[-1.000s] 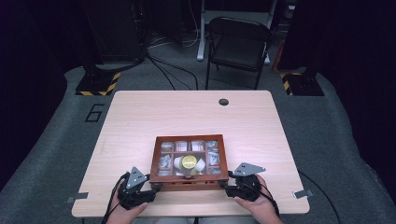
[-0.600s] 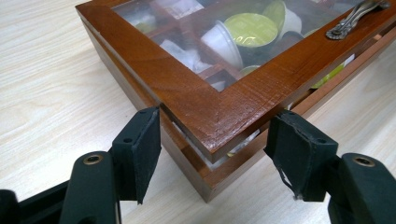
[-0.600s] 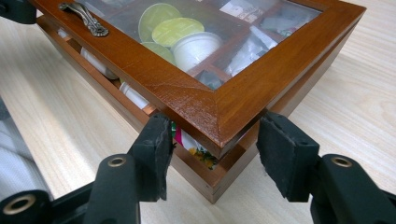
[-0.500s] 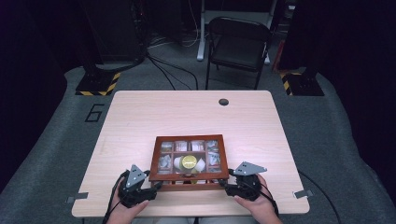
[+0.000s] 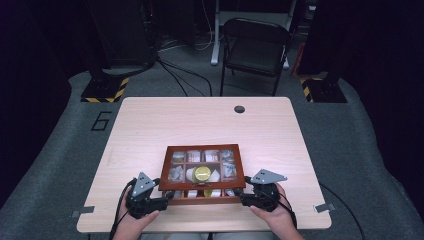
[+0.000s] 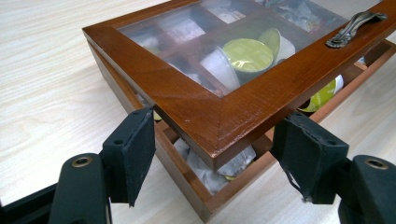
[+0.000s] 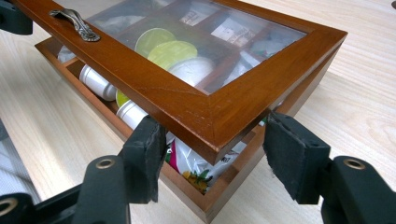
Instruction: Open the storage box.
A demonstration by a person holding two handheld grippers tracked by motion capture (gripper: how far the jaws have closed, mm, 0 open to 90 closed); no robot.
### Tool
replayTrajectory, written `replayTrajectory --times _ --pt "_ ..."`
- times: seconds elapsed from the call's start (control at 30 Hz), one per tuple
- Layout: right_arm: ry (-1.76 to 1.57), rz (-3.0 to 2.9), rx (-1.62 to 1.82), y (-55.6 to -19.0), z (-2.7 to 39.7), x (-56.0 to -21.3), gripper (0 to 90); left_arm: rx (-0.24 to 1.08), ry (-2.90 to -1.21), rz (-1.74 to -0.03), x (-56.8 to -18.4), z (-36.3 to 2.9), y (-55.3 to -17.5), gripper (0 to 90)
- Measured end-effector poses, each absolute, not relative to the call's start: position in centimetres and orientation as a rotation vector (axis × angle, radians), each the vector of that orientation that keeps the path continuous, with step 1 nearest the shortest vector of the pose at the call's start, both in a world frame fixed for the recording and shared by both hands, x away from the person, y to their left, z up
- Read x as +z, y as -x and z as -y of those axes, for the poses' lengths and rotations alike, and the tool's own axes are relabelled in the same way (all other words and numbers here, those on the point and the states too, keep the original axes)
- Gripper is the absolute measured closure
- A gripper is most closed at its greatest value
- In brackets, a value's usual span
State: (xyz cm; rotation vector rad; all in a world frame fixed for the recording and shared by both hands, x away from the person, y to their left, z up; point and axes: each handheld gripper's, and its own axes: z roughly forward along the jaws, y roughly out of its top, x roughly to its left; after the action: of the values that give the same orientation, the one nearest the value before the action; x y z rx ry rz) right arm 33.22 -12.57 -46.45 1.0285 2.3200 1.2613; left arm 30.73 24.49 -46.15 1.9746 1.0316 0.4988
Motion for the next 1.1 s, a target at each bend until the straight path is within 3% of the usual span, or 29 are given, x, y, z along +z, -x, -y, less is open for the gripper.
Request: replayTrajectory --times 1.1 --pt "-1.077 -2.266 1.348 -34.2 12.9 -44.1 38.0 0.487 -1.896 -1.071 -44.0 -24.5 -32.1 30.2"
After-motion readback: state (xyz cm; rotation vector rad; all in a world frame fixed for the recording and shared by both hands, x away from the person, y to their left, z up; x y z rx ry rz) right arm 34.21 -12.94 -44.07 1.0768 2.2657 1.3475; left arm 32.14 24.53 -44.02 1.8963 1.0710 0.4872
